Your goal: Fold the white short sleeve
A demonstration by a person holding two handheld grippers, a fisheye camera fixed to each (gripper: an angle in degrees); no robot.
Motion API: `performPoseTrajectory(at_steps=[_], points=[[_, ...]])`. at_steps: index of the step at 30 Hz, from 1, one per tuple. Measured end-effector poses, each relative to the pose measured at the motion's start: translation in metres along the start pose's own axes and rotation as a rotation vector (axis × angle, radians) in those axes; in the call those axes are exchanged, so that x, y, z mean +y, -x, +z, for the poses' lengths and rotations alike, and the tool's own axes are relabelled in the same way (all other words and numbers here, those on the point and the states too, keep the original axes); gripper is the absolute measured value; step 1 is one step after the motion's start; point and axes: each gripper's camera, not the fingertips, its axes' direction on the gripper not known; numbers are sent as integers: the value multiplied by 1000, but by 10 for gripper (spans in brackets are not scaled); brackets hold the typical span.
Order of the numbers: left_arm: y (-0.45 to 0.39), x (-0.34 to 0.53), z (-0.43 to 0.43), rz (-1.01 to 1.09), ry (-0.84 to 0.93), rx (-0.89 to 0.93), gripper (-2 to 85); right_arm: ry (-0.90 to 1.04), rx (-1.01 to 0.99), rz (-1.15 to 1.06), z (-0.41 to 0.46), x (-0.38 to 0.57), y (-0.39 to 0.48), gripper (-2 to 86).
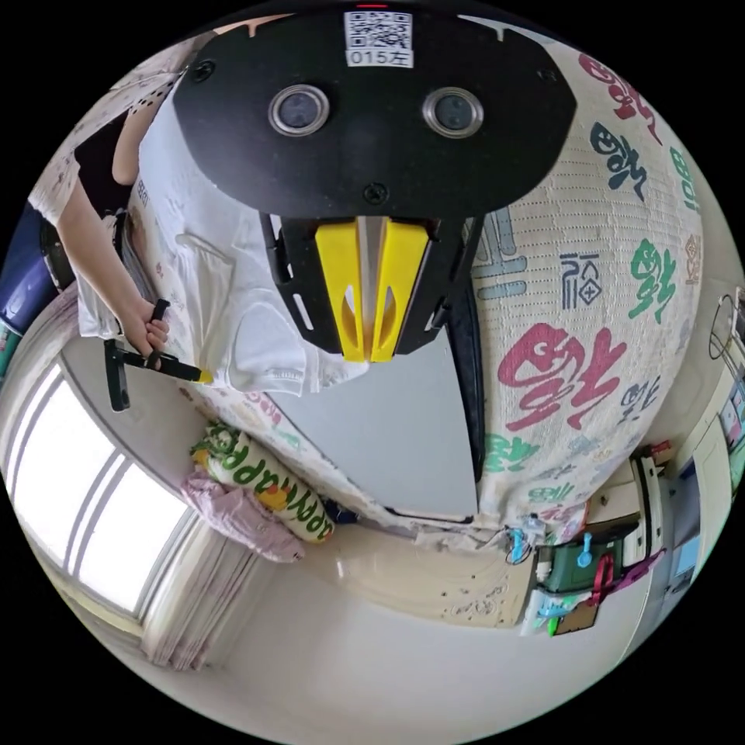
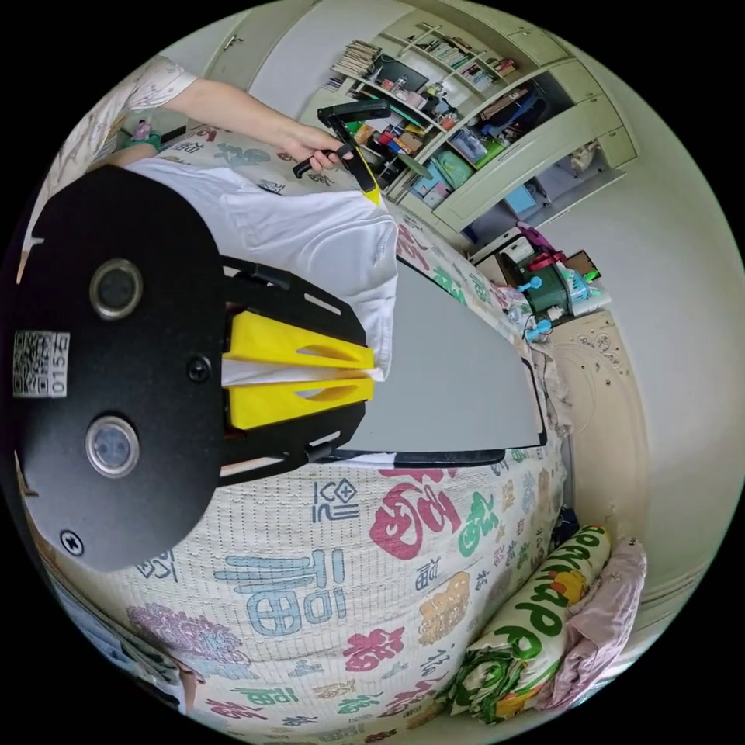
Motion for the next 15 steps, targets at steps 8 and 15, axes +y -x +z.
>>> performPoseTrajectory(at_steps=[8, 15], points=[[-125, 93, -162, 300, -38, 142, 7, -54, -168, -248, -231, 158, 131, 8], [-262, 326, -257, 575, 105, 236, 7, 139, -282, -446, -351, 394, 195, 9]])
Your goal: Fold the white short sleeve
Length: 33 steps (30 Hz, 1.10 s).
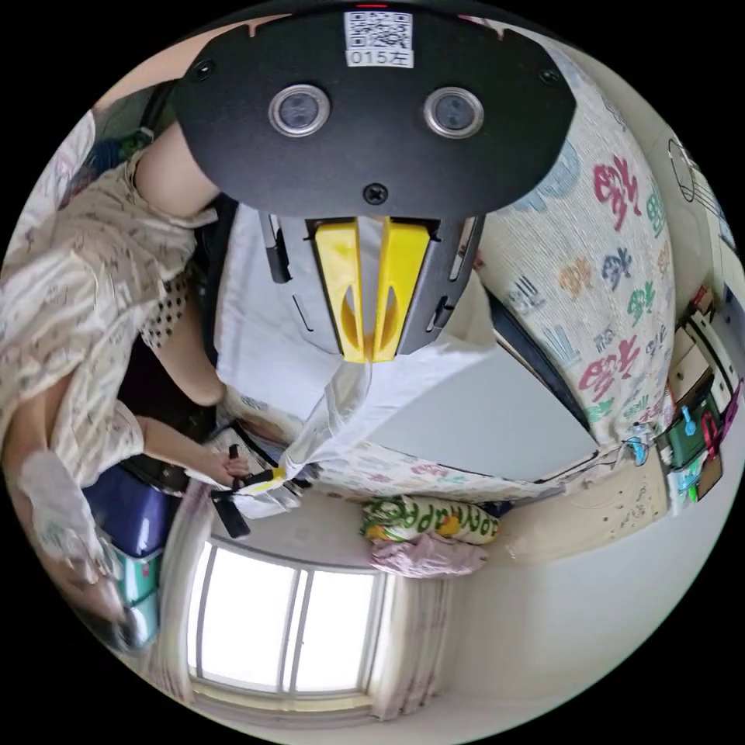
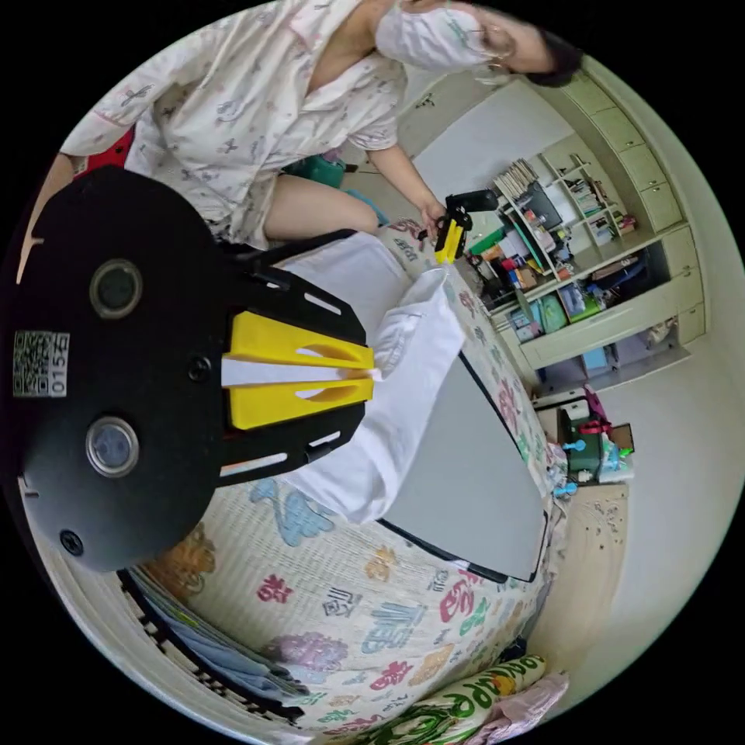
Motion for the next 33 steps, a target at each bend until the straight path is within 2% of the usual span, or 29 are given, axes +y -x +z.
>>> performPoseTrajectory(at_steps=[2, 7, 11, 14, 18, 21, 23, 25, 28, 33], points=[[-56, 34, 10, 35, 31, 26, 7, 90, -19, -34, 4, 65, 49, 9], [-174, 83, 53, 138, 167, 3, 6, 164, -26, -54, 0, 134, 102, 14], [-211, 94, 76, 159, 248, -39, 7, 249, 50, -87, -9, 135, 120, 24], [-210, 103, 94, 95, 336, 42, 10, 389, 30, -69, -7, 125, 110, 33], [-192, 129, 78, 19, 304, 162, 17, 419, -60, -78, -45, 110, 85, 71], [-146, 144, 37, -84, 125, 181, 42, 245, -90, 66, -98, 83, 24, 94], [-101, 153, 19, -246, -6, 101, 62, 35, -69, 301, -126, 63, -50, 111], [-56, 171, 16, -445, -113, 1, 82, -126, -56, 447, -134, 54, -98, 145], [21, 231, 60, -808, -175, -90, 124, -200, -35, 621, -115, 35, -162, 175], [68, 298, 135, -972, -168, -40, 134, -182, -113, 772, -72, 29, -252, 160]])
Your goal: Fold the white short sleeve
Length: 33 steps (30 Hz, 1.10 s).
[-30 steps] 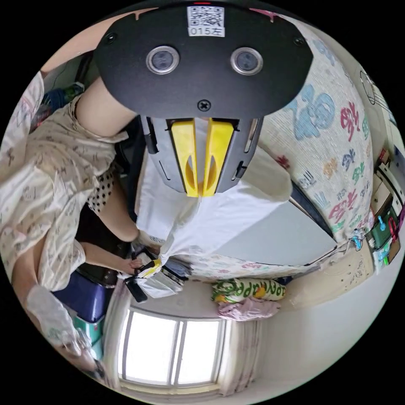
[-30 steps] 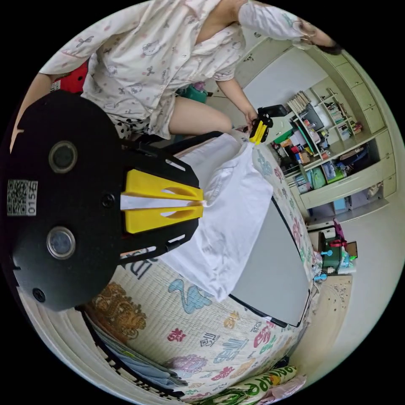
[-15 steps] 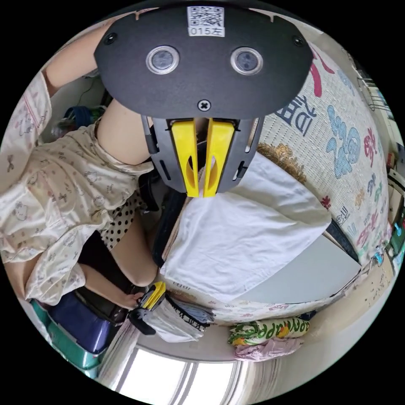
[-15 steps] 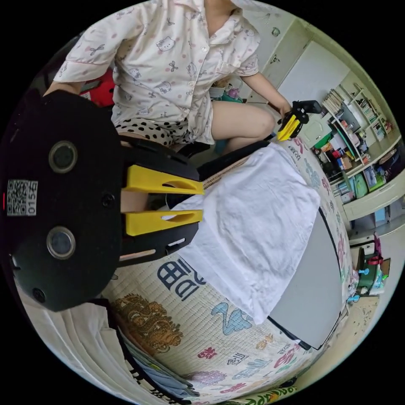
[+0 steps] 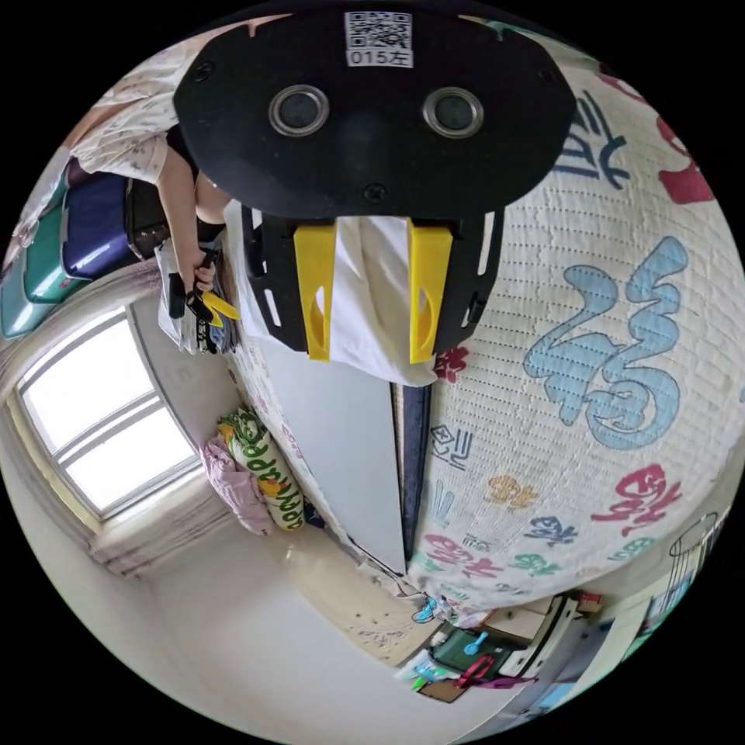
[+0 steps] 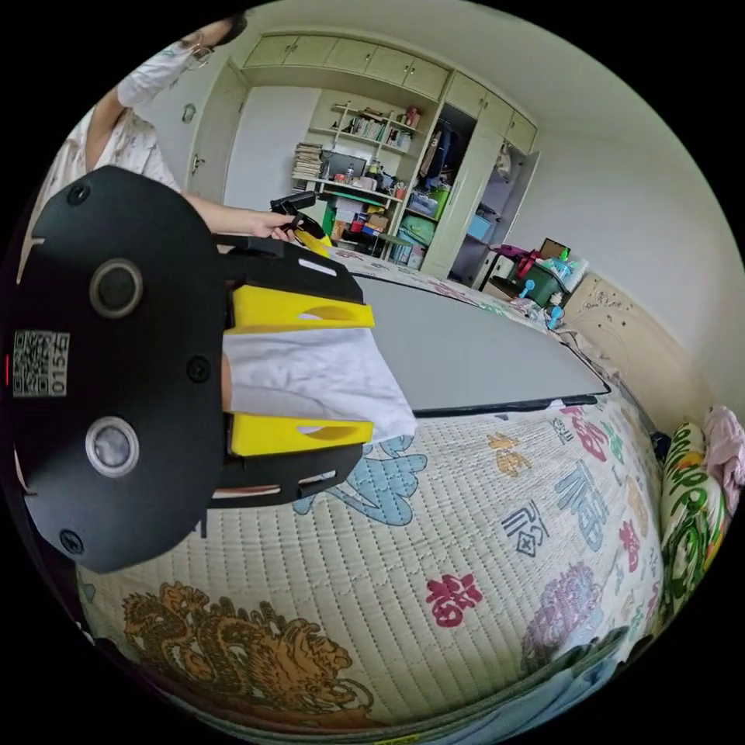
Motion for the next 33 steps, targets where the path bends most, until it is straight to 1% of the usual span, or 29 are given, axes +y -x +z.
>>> performPoseTrajectory(at_steps=[4, 6, 8, 9, 11, 12, 14, 15, 17, 18, 20, 22, 23, 24, 25, 26, 27, 28, 29, 30, 32, 33], points=[[34, 14, 48, 6, 72, 28, 113, 5, 28, 51, 16, -15, -59, 128], [44, 13, 64, 22, 111, 42, 94, -18, -21, 70, 19, -14, -83, 99], [53, 15, 72, 24, 122, 14, 65, -78, -129, 78, 18, -12, -114, 53], [60, 17, 74, 23, 125, -17, 40, -93, -122, 84, 17, -10, -121, 39], [73, 20, 74, 13, 111, -3, 9, -144, 19, 123, 13, 0, -146, 15], [81, 22, 67, 7, 64, 44, 1, -151, 46, 114, 12, 3, -149, 13], [88, 25, 57, -4, 16, 62, -3, -222, 107, 46, 2, 22, -157, 8], [85, 26, 55, 16, 3, 47, -4, -238, 127, 26, 1, 28, -157, 7], [81, 27, 59, 41, 5, 15, -5, -240, 231, -70, 12, 53, -159, 6], [80, 28, 65, 39, 12, -6, -5, -228, 257, -89, 18, 61, -162, 6], [82, 31, 75, 37, 23, -32, -3, -228, 383, -90, 31, 98, -183, 5], [89, 34, 82, 16, 32, -30, 1, -258, 420, -30, 17, 132, -203, 6], [95, 36, 83, -2, 31, -8, 4, -314, 376, -48, -4, 164, -204, 7], [101, 38, 83, -17, 28, 13, 9, -351, 346, -87, -15, 183, -198, 8], [105, 40, 82, -24, 28, 30, 14, -411, 304, -211, -32, 226, -176, 8], [106, 40, 81, -23, 28, 35, 16, -423, 282, -371, -37, 273, -145, 9], [106, 42, 81, -14, 31, 40, 19, -415, 275, -452, -35, 297, -129, 10], [106, 42, 81, -7, 35, 41, 20, -373, 253, -601, -23, 346, -99, 13], [104, 44, 83, 10, 48, 29, 22, -290, 214, -722, 0, 394, -70, 18], [100, 45, 85, 25, 63, 4, 23, -234, 187, -763, 15, 418, -58, 26], [95, 47, 87, 38, 79, -26, 21, -11, 47, -881, 93, 524, -19, 64], [92, 47, 85, 44, 87, -30, 13, 36, 22, -912, 114, 552, -12, 76]])
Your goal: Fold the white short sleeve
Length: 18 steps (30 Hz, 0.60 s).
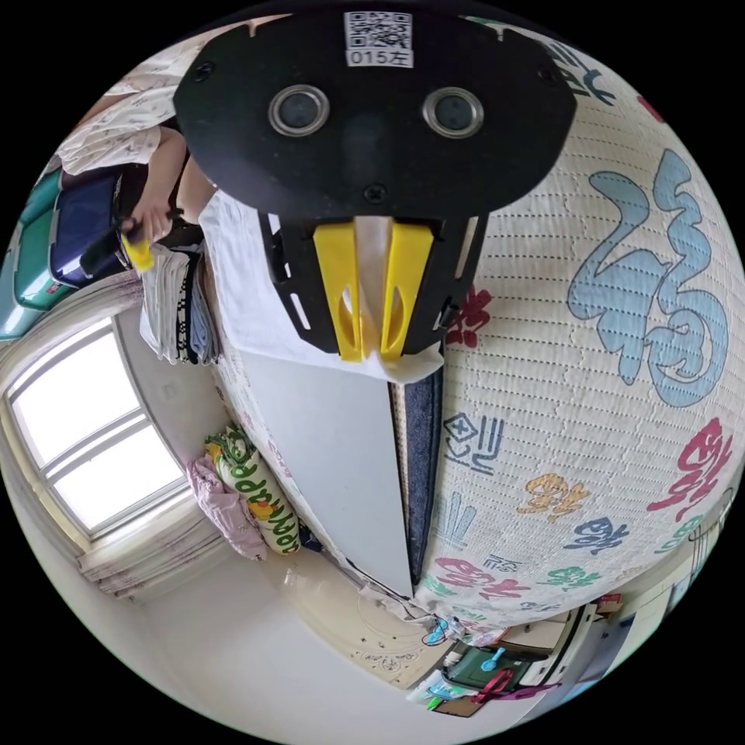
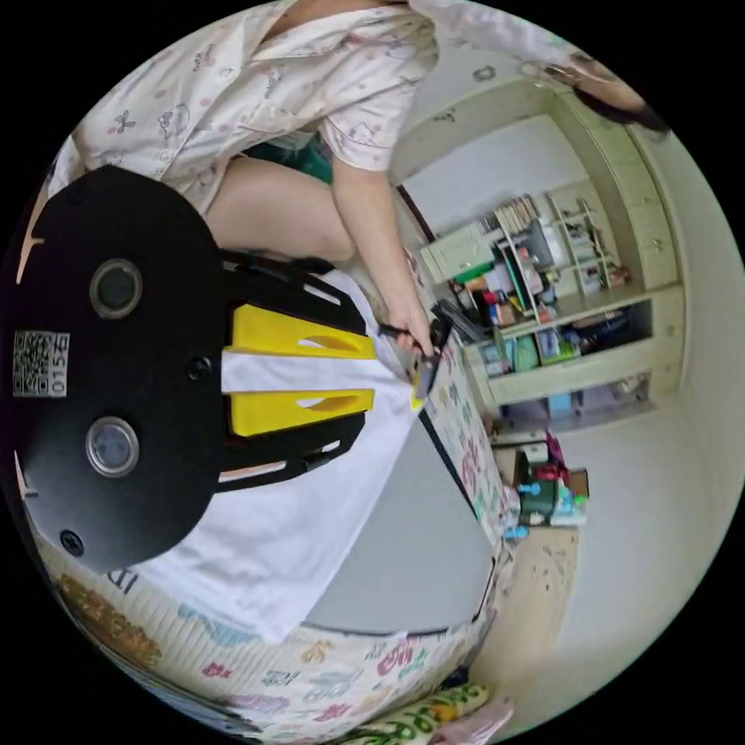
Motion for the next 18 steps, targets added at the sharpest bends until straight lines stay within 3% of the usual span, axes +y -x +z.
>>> performPoseTrajectory(at_steps=[5, 9, 11, 13, 18], points=[[-15, -2, -10, 49, 6, -37, -2, 182, -122, -139, 150, 110, 174, 89], [-21, -8, -12, 72, 35, -64, -5, 293, -57, -174, 215, 172, 226, 83], [-21, -11, -23, 63, 14, -45, -6, 425, -67, -160, 255, 207, 242, 39], [-26, -17, -39, 69, -20, -30, -6, 418, -25, -127, 260, 230, 252, 8], [-33, -33, -61, 74, -43, -41, -7, 438, -174, -183, 262, 292, 300, -3]])
